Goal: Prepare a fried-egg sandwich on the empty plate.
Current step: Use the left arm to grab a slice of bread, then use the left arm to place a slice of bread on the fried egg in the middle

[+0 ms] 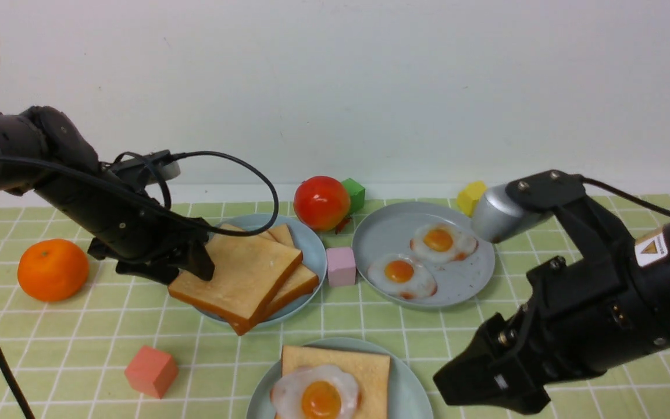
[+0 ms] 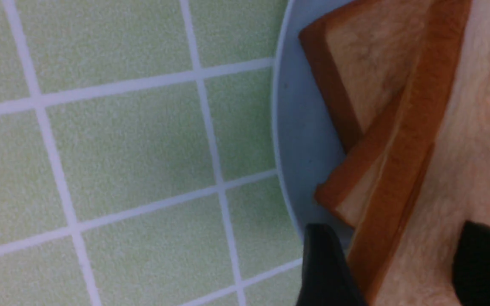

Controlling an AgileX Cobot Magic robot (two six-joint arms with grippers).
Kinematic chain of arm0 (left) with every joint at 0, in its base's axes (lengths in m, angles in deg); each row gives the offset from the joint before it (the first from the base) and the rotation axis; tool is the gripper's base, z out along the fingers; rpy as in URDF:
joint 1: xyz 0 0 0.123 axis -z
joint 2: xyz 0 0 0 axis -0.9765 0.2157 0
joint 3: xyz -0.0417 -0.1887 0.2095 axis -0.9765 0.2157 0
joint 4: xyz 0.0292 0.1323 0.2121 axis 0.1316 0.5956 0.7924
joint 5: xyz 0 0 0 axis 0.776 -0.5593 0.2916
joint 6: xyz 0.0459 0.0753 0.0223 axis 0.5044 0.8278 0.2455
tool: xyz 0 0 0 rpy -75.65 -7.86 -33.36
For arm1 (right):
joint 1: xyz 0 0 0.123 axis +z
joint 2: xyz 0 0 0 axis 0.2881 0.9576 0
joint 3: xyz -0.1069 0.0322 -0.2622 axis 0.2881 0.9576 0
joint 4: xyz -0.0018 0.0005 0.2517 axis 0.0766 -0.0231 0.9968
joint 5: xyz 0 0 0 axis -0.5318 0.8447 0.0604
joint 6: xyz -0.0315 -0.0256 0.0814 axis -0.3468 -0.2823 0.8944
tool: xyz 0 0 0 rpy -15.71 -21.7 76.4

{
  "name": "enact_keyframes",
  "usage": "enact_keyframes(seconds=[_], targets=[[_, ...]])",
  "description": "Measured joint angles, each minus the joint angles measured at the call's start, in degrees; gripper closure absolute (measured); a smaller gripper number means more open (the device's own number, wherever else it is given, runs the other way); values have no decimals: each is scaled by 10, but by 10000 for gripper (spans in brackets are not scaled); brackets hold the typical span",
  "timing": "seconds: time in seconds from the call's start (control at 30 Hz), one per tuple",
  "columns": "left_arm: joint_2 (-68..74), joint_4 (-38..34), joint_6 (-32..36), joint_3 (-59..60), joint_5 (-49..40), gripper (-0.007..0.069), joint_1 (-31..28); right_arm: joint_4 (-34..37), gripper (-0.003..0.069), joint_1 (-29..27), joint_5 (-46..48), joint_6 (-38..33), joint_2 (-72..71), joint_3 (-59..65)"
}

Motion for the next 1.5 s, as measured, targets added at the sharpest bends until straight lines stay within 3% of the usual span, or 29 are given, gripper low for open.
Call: enact_keyframes(seconds=[0.03,0.17,0.2,0.27,0.37,0.5,0.8,1.0,1.07,1.27,1.37,1.4,1.5], targets=[[0,-1,0,0,-1,252,0,0,95,0,0,0,0,0],[0,-3,0,0,-4,429,-3,1,95,0,-3,0,0,0],[-2,-6,0,0,-12,545,-8,1,95,0,-3,0,0,0],[-11,-15,0,0,-27,604,-14,0,95,0,-3,0,0,0],[-43,-62,-6,14,-40,613,-19,-3,95,0,-3,0,0,0],[-118,-177,3,84,-24,613,-3,-11,95,0,-10,0,0,0],[-306,-309,25,398,168,613,154,-23,95,0,-41,17,1,0],[-296,-376,26,463,250,613,205,-23,126,0,-42,17,1,0],[-286,-380,26,466,255,611,212,-23,151,0,-43,17,1,0],[-274,-385,39,466,265,536,220,-24,324,0,-44,20,1,0],[-280,-381,47,466,264,410,220,-24,485,0,-51,28,1,0],[-280,-380,47,466,263,400,220,-24,494,0,-52,28,1,0],[-303,-341,43,466,259,240,220,-12,648,0,-60,28,-1,0]])
